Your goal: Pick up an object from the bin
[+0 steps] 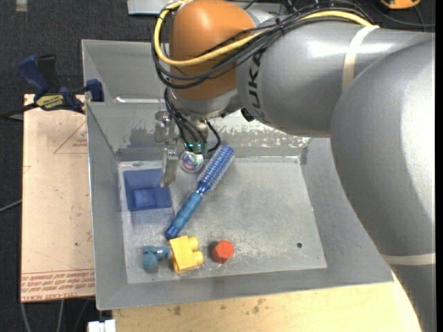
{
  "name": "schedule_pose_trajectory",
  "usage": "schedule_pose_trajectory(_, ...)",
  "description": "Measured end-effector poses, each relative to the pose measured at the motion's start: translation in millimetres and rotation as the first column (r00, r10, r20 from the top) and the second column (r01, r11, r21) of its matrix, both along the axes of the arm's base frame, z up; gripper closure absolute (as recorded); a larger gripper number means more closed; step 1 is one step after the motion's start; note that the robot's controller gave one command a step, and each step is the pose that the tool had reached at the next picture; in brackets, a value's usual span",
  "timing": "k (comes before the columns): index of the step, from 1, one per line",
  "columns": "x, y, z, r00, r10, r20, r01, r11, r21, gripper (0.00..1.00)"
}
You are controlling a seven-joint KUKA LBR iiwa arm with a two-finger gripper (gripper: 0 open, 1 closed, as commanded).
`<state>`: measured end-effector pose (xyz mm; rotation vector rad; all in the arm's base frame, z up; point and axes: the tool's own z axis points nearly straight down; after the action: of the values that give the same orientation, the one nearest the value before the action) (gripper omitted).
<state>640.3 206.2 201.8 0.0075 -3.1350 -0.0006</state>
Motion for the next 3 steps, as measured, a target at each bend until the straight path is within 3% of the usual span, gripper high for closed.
schedule_pose_trajectory(1,11.5,9,27,0.855,0.519,0.012,-0.519,0.855,0.000,0.00)
schedule_pose_trajectory(2,-22.1,-1,-105,0.959,0.284,0.001,-0.284,0.959,0.001,0.00)
schedule_pose_trajectory(3,-19.9,-1,-101,0.959,0.282,0.008,-0.282,0.959,0.001,1.00)
